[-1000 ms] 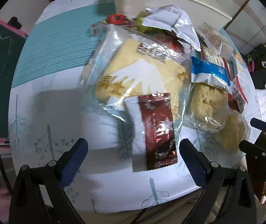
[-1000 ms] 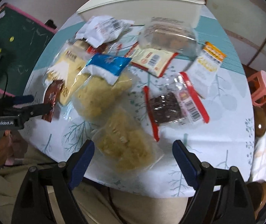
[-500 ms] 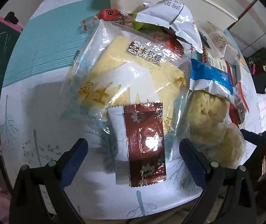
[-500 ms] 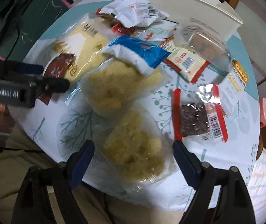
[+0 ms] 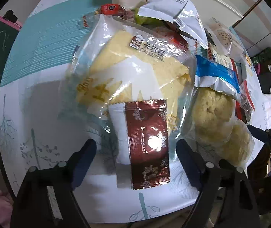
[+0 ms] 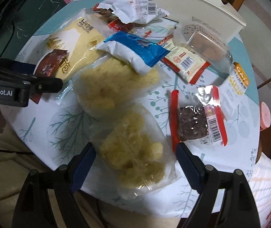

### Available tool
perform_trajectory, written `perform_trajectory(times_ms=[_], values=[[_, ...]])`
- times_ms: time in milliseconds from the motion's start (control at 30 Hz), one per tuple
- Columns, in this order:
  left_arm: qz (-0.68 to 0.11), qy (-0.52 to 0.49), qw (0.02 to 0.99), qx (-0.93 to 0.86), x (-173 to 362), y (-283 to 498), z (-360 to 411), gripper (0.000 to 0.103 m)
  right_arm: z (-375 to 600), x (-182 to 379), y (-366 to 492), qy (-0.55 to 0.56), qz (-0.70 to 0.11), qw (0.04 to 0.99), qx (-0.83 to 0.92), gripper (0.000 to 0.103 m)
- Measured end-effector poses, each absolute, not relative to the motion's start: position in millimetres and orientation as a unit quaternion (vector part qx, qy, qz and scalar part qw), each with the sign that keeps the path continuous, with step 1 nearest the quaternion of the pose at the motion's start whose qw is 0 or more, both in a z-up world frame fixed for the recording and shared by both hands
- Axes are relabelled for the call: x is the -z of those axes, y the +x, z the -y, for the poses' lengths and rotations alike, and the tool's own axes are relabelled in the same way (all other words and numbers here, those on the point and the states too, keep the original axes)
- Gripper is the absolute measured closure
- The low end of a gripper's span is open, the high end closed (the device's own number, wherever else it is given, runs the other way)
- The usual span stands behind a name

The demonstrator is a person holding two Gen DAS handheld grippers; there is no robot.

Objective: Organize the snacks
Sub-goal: 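Grasp the brown sachet with the left gripper while the right grasps a yellow snack bag, then carry both snacks into the white basket and open both grippers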

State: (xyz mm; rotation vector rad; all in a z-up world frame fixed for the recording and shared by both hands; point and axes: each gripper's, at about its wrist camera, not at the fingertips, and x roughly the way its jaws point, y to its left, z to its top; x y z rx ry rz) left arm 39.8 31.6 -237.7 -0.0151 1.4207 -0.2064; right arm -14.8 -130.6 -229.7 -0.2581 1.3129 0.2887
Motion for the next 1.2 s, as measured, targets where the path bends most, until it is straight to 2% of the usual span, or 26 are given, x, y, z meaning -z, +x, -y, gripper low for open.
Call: perform_trajectory(times_ms=[100, 200, 267, 367, 467, 667, 833, 1200], values=[[-0.648, 0.001, 0.755, 0.097, 237.5, 37.7, -30.4, 0.024, 125.8, 232.7, -14.3, -0.134, -0.606, 0.773, -0.134, 0.017], [-0.647, 0.009, 0.756, 0.101, 235.3, 36.2, -23.2, 0.035, 120.9, 233.8, -15.8, -0.145, -0.602, 0.773, -0.138, 0.017], [-0.652, 0.01, 0.751, 0.104, 236.6, 36.5, -18.8, 0.052, 117.6, 233.2, -18.0, -0.152, -0.598, 0.774, -0.143, 0.025], [-0.657, 0.014, 0.746, 0.108, 238.2, 36.2, -12.0, 0.057, 114.1, 230.5, -20.4, -0.156, -0.601, 0.77, -0.147, 0.039], [-0.652, 0.027, 0.75, 0.109, 236.1, 34.7, -6.4, 0.063, 114.3, 228.6, -22.2, -0.159, -0.599, 0.771, -0.15, 0.041], [-0.636, 0.071, 0.761, 0.107, 223.9, 24.1, 10.3, 0.069, 116.9, 216.8, -25.7, -0.14, -0.6, 0.77, -0.166, 0.043], [-0.602, 0.09, 0.785, 0.114, 191.1, 17.5, 16.9, 0.07, 125.4, 179.3, -24.9, -0.116, -0.575, 0.79, -0.182, 0.043], [-0.477, 0.088, 0.863, 0.144, 40.0, 61.8, 21.0, 0.07, 156.0, 65.4, 21.7, -0.04, -0.491, 0.858, -0.145, 0.043]])
